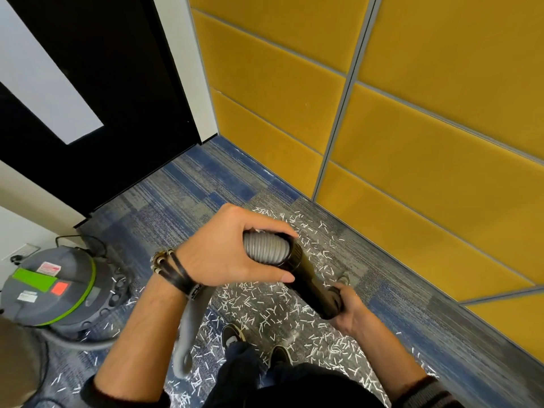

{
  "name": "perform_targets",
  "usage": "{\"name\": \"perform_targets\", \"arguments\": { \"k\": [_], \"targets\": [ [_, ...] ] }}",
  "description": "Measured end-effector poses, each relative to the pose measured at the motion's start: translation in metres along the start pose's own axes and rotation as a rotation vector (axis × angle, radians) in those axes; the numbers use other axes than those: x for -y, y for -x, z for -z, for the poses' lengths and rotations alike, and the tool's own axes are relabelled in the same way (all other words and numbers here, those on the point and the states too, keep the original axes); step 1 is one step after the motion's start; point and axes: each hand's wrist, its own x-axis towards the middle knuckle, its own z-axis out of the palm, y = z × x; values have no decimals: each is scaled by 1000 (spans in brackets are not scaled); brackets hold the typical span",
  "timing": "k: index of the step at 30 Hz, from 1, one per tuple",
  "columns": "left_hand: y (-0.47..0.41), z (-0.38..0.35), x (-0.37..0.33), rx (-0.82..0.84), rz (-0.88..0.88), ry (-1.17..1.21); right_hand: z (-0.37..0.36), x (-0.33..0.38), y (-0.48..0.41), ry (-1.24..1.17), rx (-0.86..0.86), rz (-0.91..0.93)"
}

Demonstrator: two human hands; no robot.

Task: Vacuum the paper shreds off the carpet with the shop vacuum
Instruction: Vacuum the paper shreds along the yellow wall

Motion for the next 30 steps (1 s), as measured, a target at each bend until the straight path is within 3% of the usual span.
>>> {"name": "perform_targets", "arguments": {
  "k": [6, 13, 20, 26, 30],
  "targets": [
    [-3, -1, 17, -48, 5, -58, -18, 29, -9, 14, -24, 86],
    [-14, -19, 67, -11, 113, -129, -53, 47, -59, 248, -166, 122],
    [-5, 26, 89, -63, 103, -160, -131, 41, -81, 334, -117, 104],
    [5, 57, 127, 48, 109, -5, -140, 17, -85, 262, -178, 148],
    [9, 54, 145, 124, 119, -39, -127, 3, -89, 313, -269, 122]
  ]
}}
